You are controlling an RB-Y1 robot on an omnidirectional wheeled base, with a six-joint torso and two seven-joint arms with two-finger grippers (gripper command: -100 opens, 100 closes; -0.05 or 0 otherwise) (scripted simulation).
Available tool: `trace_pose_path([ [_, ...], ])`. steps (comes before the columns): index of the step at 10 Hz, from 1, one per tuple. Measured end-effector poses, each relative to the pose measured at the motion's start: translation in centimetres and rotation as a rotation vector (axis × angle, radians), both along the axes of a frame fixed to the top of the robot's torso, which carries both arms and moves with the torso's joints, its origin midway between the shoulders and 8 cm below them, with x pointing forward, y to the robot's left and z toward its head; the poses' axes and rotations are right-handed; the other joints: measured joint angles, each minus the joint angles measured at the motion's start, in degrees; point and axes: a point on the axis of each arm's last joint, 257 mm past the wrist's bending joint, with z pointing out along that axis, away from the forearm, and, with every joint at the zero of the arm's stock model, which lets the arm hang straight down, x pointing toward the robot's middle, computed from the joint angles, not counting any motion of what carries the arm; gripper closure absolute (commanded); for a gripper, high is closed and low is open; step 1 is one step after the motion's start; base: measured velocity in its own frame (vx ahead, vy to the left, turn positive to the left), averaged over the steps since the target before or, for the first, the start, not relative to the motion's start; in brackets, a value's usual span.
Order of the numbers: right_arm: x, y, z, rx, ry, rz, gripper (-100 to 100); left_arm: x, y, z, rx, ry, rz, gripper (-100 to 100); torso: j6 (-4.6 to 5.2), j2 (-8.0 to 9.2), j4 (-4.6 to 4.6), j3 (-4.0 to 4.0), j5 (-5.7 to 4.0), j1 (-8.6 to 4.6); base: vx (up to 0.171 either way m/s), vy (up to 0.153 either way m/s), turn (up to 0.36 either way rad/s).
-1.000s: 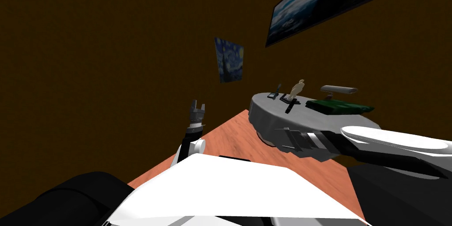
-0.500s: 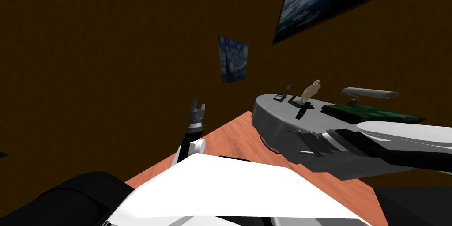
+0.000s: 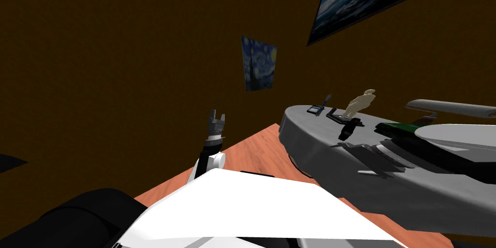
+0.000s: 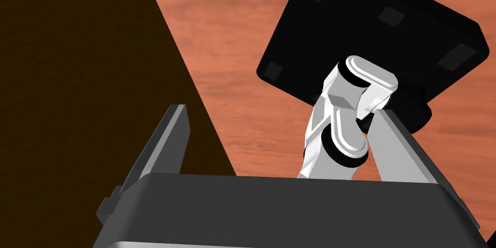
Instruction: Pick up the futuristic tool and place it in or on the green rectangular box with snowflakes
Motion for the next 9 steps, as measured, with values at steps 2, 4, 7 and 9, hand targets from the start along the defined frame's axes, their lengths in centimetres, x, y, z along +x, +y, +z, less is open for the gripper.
trace_pose_path([
  [2, -1.2, -2.2, 0.6, -0.077, 0.028, 0.021, -100, 0.0, 0.0, 0.0, 0.0, 0.0, 0.0, 0, 0.02, -0.01, 0.0, 0.0, -0.02, -0.1, 0.125, -0.064, 0.077],
  [4, -1.7, -4.8, 2.2, -0.155, 0.047, 0.035, -100, 0.0, 0.0, 0.0, 0.0, 0.0, 0.0, 0, 0.01, -0.05, -0.02, -0.03, -0.03, -0.13, 0.123, -0.055, 0.08],
  [7, -3.0, -8.6, 4.3, -0.253, 0.078, 0.056, -100, 0.0, 0.0, 0.0, 0.0, 0.0, 0.0, 0, 0.03, 0.01, -0.01, -0.01, -0.03, -0.05, 0.123, -0.054, 0.075],
  [9, -4.7, -11.3, 5.8, -0.337, 0.11, 0.064, -100, 0.0, 0.0, 0.0, 0.0, 0.0, 0.0, 0, 0.02, -0.2, -0.05, -0.11, -0.05, -0.16, 0.184, -0.115, 0.093],
])
